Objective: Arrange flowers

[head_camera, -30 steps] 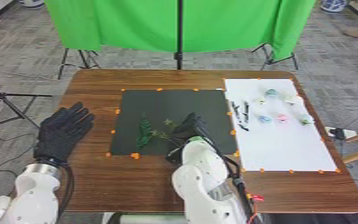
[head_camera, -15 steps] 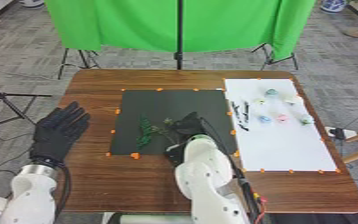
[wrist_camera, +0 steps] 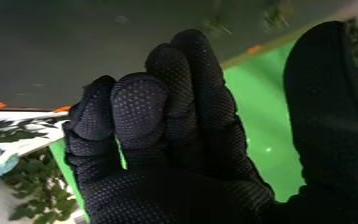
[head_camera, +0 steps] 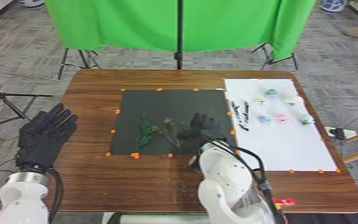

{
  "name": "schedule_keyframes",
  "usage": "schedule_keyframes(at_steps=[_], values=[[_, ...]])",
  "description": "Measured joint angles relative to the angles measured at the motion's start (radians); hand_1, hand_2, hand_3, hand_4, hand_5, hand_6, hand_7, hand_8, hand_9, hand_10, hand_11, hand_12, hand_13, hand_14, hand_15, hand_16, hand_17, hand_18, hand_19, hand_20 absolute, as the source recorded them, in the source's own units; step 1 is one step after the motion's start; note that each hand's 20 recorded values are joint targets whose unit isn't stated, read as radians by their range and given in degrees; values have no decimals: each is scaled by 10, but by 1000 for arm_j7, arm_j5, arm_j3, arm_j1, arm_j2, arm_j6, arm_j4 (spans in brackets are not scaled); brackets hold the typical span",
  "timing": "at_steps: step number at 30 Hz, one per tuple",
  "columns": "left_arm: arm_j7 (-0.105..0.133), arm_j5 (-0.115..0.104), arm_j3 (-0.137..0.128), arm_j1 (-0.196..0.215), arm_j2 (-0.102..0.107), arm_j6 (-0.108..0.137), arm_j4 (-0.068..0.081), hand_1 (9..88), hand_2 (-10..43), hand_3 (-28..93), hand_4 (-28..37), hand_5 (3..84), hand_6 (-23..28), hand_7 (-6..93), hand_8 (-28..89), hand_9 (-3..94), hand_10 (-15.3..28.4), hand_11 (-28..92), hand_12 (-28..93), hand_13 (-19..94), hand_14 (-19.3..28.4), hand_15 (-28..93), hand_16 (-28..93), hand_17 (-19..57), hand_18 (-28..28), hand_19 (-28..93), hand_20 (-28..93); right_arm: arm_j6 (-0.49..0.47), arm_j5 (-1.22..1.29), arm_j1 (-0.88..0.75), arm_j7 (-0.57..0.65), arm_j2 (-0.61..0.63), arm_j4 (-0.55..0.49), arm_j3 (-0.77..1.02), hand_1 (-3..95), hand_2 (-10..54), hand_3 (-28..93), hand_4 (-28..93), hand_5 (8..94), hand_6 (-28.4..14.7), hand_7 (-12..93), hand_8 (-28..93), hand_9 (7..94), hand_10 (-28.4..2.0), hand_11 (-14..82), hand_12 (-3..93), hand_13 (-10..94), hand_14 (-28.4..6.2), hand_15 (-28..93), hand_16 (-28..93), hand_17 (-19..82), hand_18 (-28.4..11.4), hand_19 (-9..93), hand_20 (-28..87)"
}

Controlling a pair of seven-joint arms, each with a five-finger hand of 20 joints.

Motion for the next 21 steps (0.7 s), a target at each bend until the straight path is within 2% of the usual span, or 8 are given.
schedule_keyframes(at_steps=[9,13,17,21], values=[[4,1,-16,-3,-7,0,1,308,144,741,-246,466,97,92,-79,395,140,175,123,304,153,390,-55,-36,144,308,156,0,82,-35,-6,-23,2,-2,415,-95,638,-274,688,-64,385,-103,691,-202,521,359,629,-200,748,425,356,-284,917,448],[5,-6,-19,-5,-8,0,3,308,148,742,-248,467,97,91,-79,397,140,175,122,305,153,390,-55,-36,144,308,156,3,78,-41,-15,-48,10,-4,463,-95,636,-277,691,-60,364,121,704,-198,517,361,637,-198,747,424,360,-284,915,454],[4,-13,-19,-10,-9,0,6,308,148,742,-249,467,97,92,-79,397,139,176,122,305,153,391,-56,-36,144,309,156,-6,34,-42,-28,-77,27,-6,533,-95,615,-248,713,-52,378,180,733,-190,519,359,653,-195,745,424,368,-284,915,458],[4,-13,-19,-11,-9,0,6,308,149,741,-249,467,97,92,-79,397,140,176,122,305,153,390,-56,-36,144,310,156,-15,13,-44,-34,-81,31,-16,552,-95,633,-238,730,-46,386,192,755,-186,518,362,666,-191,743,426,373,-284,916,462]])
